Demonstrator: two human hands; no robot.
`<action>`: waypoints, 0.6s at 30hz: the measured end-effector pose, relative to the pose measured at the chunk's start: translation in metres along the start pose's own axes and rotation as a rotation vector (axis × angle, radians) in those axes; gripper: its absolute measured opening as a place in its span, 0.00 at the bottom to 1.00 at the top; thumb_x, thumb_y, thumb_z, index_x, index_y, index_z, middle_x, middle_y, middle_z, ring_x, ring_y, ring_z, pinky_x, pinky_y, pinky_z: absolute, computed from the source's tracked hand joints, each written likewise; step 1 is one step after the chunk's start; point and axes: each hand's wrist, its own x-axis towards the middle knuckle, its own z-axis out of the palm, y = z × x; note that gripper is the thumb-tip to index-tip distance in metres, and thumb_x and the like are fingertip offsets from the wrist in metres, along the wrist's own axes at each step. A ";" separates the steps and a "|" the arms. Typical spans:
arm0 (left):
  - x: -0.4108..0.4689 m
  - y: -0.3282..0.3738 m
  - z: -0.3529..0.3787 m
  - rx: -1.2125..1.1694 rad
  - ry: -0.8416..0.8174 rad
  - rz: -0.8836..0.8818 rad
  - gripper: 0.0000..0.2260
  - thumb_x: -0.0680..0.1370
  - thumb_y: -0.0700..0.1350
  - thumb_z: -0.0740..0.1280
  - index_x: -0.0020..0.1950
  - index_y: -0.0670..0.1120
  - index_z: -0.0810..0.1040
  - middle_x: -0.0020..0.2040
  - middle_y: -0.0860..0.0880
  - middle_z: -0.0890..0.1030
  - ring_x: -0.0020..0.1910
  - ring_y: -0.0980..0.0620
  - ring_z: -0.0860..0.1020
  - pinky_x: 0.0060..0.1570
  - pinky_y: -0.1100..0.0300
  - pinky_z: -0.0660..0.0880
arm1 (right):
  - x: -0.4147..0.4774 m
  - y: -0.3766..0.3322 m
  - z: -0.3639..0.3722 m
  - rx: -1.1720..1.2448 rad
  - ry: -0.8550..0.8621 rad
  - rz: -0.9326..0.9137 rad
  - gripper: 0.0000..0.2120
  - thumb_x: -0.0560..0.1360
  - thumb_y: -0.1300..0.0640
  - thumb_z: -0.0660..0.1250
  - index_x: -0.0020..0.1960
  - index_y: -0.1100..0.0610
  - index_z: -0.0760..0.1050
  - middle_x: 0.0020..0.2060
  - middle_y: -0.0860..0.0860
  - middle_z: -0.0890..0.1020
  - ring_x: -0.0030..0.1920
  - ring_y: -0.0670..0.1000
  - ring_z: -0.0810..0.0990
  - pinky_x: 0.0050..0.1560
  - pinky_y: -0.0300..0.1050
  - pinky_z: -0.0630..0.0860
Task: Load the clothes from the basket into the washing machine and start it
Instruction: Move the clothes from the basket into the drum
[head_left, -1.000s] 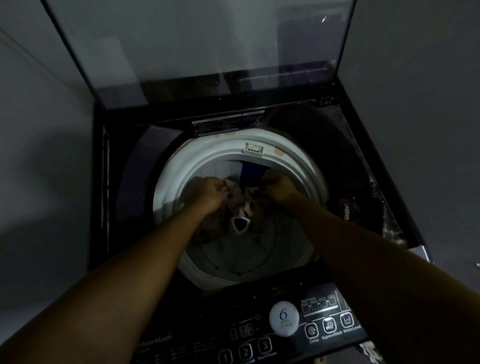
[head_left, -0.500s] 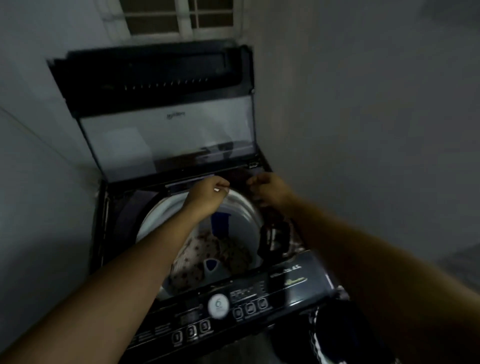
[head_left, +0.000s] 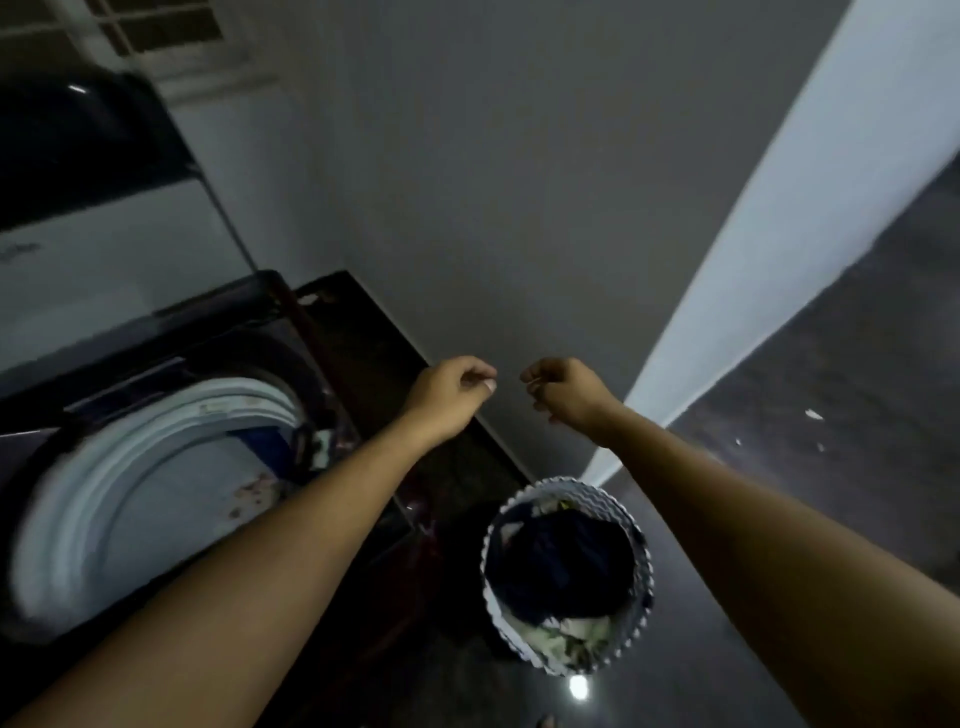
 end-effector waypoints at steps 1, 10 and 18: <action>0.001 0.000 0.020 -0.004 -0.025 -0.006 0.08 0.79 0.47 0.70 0.58 0.50 0.82 0.50 0.54 0.83 0.49 0.57 0.80 0.47 0.64 0.74 | 0.000 0.023 -0.004 0.006 0.005 0.028 0.16 0.76 0.64 0.61 0.59 0.53 0.81 0.50 0.56 0.84 0.49 0.55 0.84 0.51 0.54 0.82; 0.017 -0.079 0.197 0.040 -0.212 -0.171 0.07 0.78 0.42 0.71 0.55 0.44 0.84 0.50 0.49 0.85 0.50 0.53 0.82 0.49 0.65 0.74 | 0.012 0.239 0.024 0.088 -0.007 0.291 0.13 0.63 0.56 0.61 0.44 0.49 0.81 0.41 0.51 0.84 0.45 0.55 0.82 0.51 0.54 0.81; 0.022 -0.192 0.291 0.120 -0.323 -0.370 0.07 0.78 0.46 0.70 0.55 0.48 0.83 0.49 0.50 0.84 0.51 0.52 0.82 0.52 0.57 0.78 | 0.037 0.362 0.093 0.102 -0.133 0.388 0.14 0.69 0.58 0.64 0.52 0.47 0.81 0.49 0.50 0.83 0.50 0.54 0.81 0.56 0.51 0.79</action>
